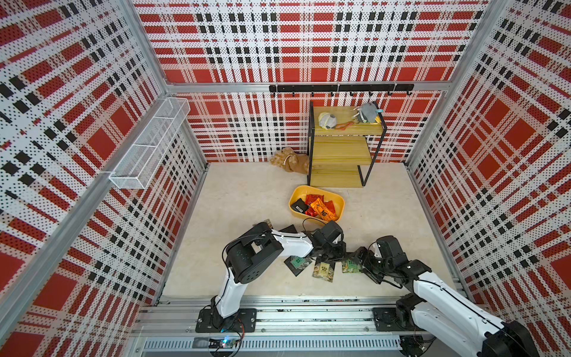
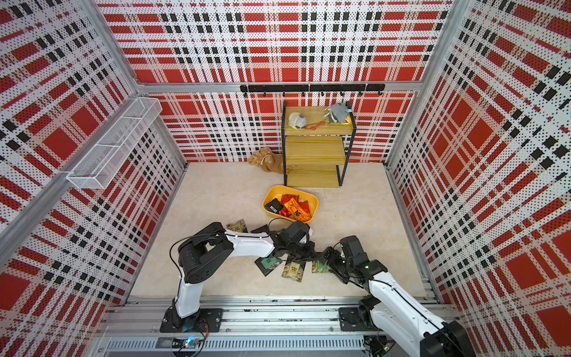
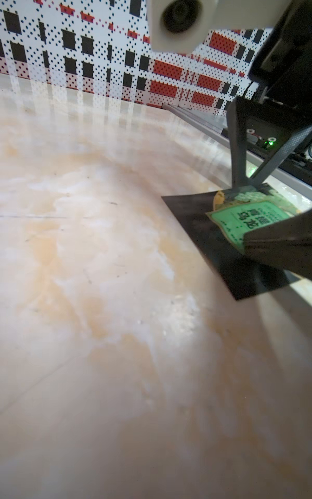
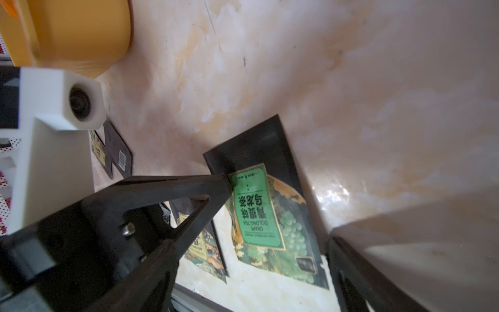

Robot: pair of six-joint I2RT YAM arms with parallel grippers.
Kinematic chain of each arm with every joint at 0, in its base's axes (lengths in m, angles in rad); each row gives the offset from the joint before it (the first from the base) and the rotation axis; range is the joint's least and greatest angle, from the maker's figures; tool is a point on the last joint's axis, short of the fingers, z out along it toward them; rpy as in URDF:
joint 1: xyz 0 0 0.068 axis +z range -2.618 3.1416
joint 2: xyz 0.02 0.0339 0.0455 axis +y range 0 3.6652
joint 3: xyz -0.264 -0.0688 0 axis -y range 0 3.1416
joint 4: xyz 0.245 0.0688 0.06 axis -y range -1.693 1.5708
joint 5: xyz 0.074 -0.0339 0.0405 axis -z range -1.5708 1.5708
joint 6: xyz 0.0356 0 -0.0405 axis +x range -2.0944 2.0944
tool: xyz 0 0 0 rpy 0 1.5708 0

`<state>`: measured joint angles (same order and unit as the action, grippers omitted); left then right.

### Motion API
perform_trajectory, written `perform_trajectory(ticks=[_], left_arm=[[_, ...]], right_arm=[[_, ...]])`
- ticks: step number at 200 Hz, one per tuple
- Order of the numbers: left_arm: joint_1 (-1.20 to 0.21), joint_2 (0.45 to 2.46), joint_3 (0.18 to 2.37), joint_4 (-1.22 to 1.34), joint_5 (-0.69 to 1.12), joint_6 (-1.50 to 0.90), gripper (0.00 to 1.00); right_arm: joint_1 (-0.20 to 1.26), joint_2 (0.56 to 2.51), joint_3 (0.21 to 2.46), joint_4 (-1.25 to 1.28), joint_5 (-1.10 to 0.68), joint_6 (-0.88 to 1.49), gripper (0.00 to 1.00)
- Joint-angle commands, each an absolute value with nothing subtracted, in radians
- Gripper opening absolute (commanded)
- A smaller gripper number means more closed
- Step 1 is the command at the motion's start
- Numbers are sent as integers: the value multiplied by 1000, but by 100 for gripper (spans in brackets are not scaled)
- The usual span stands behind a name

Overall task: Put the tea bags into the storage box
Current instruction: Pick up the tea bag from the center of the board.

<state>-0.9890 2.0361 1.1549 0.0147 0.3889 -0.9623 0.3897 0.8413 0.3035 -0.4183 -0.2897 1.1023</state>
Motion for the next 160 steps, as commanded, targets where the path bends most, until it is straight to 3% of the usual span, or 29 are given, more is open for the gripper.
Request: perform_trajectory(ticks=[1,45,67,160], left_arm=[[-990,2058,1175,7,399,-960,4],[-991,2057,1175,8,399,-960,4],[-990,2058,1175,8,399,-962,4],[-988,2060,1175,8,402,-964,8]], right_arm=[[381,818,285,-435,-264,1109,89],[381,796,254,-413,-293,1121,70],[381,790,250,-401,-302,1123,67],[381,808,256,-398,-301,1118,34]])
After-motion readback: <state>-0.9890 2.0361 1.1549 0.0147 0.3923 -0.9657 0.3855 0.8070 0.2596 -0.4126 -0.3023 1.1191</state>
